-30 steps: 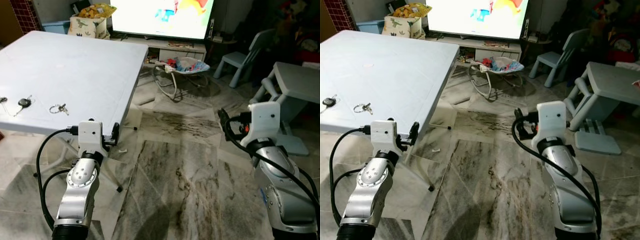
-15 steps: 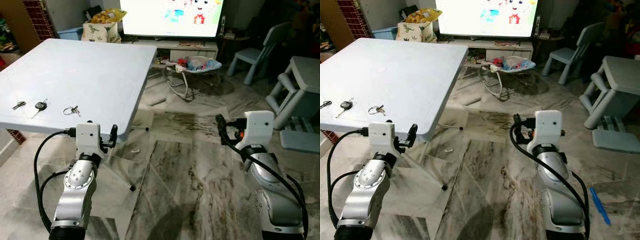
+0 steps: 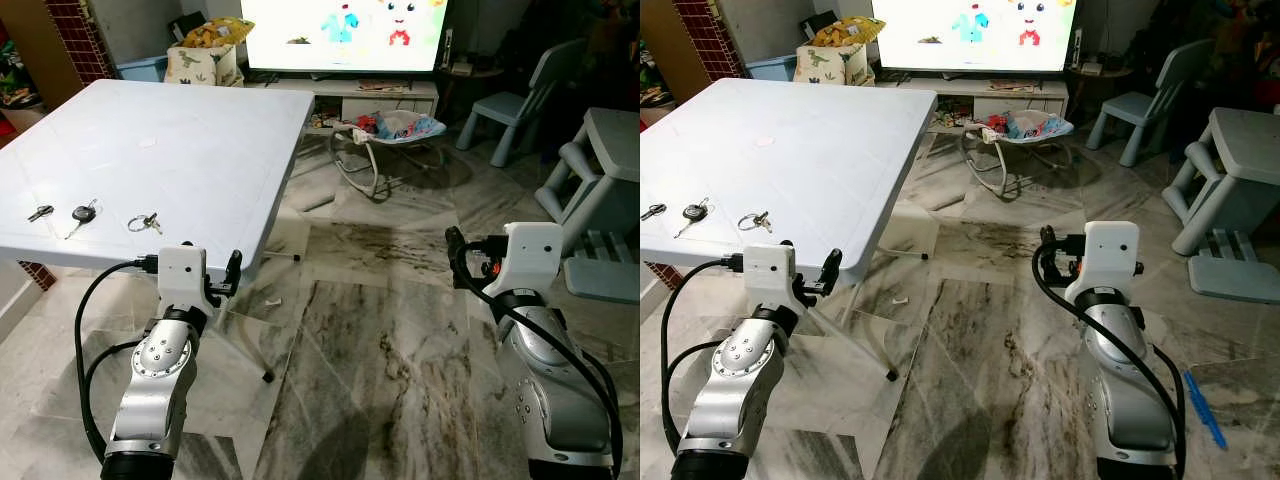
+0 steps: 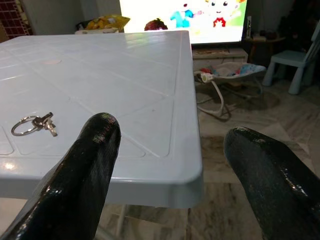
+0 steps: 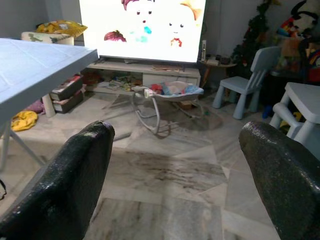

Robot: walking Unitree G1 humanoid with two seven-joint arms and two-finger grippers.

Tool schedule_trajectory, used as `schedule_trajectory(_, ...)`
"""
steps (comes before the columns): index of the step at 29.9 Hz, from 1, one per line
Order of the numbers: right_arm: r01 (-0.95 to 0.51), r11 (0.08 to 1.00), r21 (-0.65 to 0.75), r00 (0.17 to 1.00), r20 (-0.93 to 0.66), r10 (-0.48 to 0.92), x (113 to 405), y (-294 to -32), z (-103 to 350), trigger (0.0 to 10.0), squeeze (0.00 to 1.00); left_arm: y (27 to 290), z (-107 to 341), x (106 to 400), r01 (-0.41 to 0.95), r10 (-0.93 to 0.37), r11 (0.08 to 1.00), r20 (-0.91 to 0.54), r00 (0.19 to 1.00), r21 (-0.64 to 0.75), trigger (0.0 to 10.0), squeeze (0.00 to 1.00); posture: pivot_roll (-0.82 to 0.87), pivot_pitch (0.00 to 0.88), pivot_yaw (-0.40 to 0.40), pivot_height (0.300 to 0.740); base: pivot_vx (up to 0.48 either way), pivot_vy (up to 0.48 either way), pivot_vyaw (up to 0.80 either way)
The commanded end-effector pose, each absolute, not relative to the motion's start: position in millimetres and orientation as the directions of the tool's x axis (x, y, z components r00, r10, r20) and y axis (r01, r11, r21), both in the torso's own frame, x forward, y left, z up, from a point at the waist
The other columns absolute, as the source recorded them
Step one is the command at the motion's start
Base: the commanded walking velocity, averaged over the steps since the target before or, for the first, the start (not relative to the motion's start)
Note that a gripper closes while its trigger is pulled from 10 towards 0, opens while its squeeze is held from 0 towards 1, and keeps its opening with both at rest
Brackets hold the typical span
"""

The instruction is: Hang keys on a hook

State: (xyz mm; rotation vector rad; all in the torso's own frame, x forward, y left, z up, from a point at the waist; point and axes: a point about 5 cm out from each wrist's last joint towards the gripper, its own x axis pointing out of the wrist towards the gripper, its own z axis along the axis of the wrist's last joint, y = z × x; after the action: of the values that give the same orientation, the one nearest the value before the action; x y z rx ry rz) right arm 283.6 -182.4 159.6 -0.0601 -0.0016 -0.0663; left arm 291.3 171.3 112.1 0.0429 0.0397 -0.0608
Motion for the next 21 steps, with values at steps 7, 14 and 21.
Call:
schedule_trajectory(7, 0.041, 0.998, -0.053, 0.999, 0.009, -0.041, 285.3, -177.2, 161.5, 10.0, 0.00, 176.6, 117.6, 291.3, 0.037, -0.036, 0.998, -0.027, 0.999, 0.041, 10.0, 0.00, -0.07, 0.000, 0.037, 0.740, 0.000, 0.459, 0.00)
schedule_trajectory(14, 0.045, 0.997, -0.056, 0.999, 0.017, -0.044, 285.5, -177.8, 163.9, 10.0, 0.00, 176.4, 118.6, 292.8, 0.037, -0.036, 0.998, -0.031, 0.999, 0.047, 10.0, 0.00, -0.07, 0.000, 0.043, 0.740, 0.000, 0.480, 0.00)
schedule_trajectory(21, 0.038, 0.999, -0.037, 0.999, 0.022, -0.037, 284.0, -174.4, 165.1, 10.0, 0.00, 176.5, 121.1, 295.2, 0.043, -0.041, 0.998, -0.035, 0.999, 0.052, 10.0, 0.00, -0.07, 0.000, 0.061, 0.740, 0.000, 0.480, 0.00)
